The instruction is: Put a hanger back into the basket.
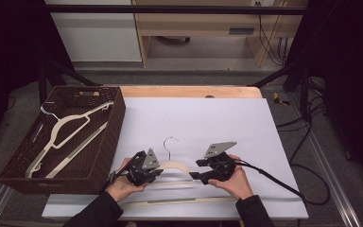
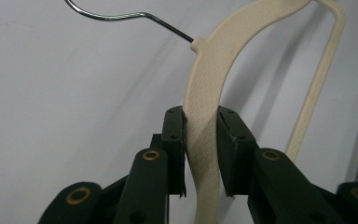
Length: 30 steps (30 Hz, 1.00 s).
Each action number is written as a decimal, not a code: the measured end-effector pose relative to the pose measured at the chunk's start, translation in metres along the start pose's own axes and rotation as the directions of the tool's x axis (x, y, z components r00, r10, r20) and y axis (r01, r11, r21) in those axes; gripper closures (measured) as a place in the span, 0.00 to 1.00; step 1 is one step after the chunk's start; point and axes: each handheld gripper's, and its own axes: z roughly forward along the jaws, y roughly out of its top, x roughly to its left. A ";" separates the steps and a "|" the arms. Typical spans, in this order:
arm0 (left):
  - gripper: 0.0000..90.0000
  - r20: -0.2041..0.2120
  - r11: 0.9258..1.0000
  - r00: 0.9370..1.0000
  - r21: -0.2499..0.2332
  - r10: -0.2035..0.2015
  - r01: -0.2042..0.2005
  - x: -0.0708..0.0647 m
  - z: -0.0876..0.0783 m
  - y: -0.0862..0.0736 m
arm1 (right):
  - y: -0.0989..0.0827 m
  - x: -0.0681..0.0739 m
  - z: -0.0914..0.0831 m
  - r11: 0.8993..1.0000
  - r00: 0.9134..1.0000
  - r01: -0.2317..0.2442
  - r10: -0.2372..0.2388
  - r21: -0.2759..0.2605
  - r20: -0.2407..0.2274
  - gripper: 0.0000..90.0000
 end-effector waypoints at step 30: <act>0.67 0.147 0.995 0.987 -0.065 -0.069 0.079 0.012 -0.014 0.003 | 0.012 0.004 0.017 0.998 0.988 0.055 -0.054 0.004 -0.148 0.89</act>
